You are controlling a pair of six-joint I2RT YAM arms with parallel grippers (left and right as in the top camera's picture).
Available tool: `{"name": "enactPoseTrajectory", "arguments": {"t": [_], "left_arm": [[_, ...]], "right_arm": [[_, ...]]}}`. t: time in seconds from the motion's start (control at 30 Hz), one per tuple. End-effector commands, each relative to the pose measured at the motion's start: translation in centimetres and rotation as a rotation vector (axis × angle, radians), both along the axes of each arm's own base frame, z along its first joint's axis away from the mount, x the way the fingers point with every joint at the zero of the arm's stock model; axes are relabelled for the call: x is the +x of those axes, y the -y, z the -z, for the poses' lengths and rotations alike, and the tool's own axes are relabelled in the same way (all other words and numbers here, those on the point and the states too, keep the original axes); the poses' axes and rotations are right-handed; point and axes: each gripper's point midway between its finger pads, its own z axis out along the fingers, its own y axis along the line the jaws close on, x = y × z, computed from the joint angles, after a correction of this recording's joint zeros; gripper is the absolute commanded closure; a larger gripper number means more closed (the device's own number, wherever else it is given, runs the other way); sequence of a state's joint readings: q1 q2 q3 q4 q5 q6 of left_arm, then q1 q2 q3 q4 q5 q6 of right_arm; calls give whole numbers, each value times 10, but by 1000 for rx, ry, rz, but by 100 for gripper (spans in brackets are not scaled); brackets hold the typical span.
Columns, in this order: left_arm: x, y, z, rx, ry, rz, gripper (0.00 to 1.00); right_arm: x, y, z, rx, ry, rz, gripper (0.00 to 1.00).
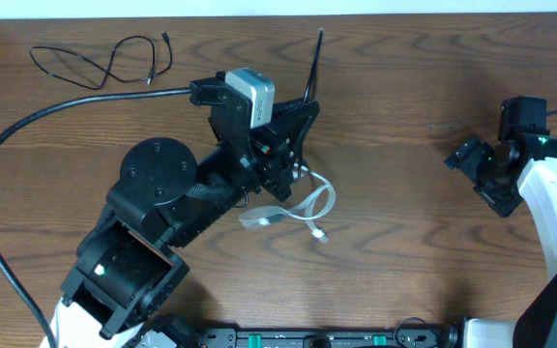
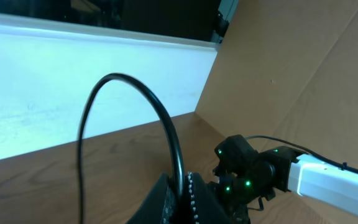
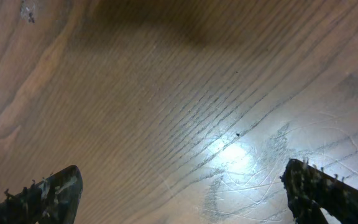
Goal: Untangle cables
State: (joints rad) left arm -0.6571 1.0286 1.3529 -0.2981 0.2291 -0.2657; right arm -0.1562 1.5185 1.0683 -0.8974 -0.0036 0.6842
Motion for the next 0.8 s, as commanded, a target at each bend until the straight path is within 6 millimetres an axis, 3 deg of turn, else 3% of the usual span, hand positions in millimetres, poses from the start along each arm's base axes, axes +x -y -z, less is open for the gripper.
{"name": "enactPoseTrajectory", "arguments": {"t": [0.0,0.17,0.27,0.33,0.47,0.57,0.63,0.77], "left_arm": [[8,2,-15,-33,40,-19,93],[4,-1,-66,-171,199,-17,92],[3,-2,-74,-251,160,-9,93],[8,2,-55,-246,54,-9,92],[25,15,16,-108,-187,-35,92],[37,23,32,-113,-261,-45,93],[41,25,19,-218,-292,-47,93],[32,20,-34,-416,-212,-2,92]], "right_arm": [[-2,4,3,-10,-12,11,1],[-2,4,3,-10,-12,11,1],[-2,4,3,-10,-12,11,1],[-2,4,3,-10,-12,12,1],[-2,4,3,-10,-12,11,1],[-2,4,3,-10,-12,11,1],[-2,4,3,-10,-12,11,1],[-2,4,3,-10,-12,11,1]]}}
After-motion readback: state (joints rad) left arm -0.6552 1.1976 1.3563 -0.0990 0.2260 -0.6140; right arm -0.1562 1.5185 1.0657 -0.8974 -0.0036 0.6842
